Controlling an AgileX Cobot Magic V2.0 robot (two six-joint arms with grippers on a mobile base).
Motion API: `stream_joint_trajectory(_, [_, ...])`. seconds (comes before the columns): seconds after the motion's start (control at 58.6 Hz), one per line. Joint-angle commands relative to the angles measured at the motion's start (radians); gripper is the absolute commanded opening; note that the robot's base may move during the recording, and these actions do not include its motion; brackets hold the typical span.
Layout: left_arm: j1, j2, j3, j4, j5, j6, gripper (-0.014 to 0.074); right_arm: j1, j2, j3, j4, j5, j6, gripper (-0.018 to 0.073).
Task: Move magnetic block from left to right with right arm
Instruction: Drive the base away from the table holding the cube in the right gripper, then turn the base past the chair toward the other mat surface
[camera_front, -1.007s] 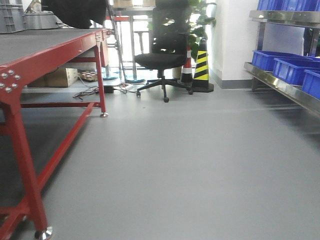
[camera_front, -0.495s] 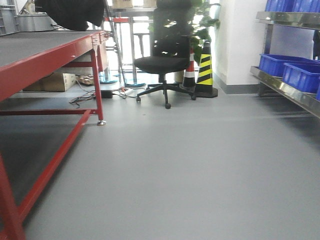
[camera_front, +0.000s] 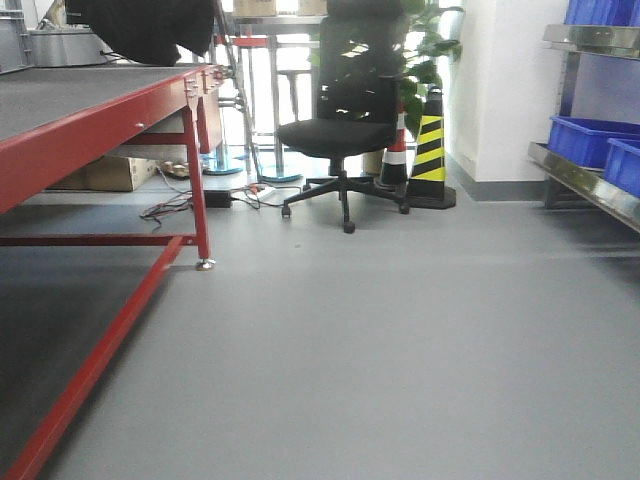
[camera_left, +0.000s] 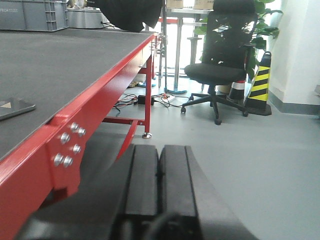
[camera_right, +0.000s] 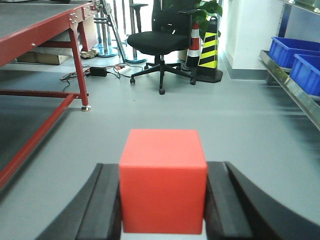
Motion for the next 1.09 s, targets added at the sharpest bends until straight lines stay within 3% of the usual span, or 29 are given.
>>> stream_joint_trajectory(0.0, [-0.003, -0.01, 0.007, -0.003, -0.079, -0.002, -0.0117, -0.007, 0.011, -0.026, -0.008, -0.09, -0.01, 0.0192])
stream_joint_trajectory(1.076, [-0.003, -0.008, 0.007, -0.003, -0.079, -0.002, -0.0117, -0.007, 0.011, -0.026, -0.008, -0.09, -0.01, 0.0192])
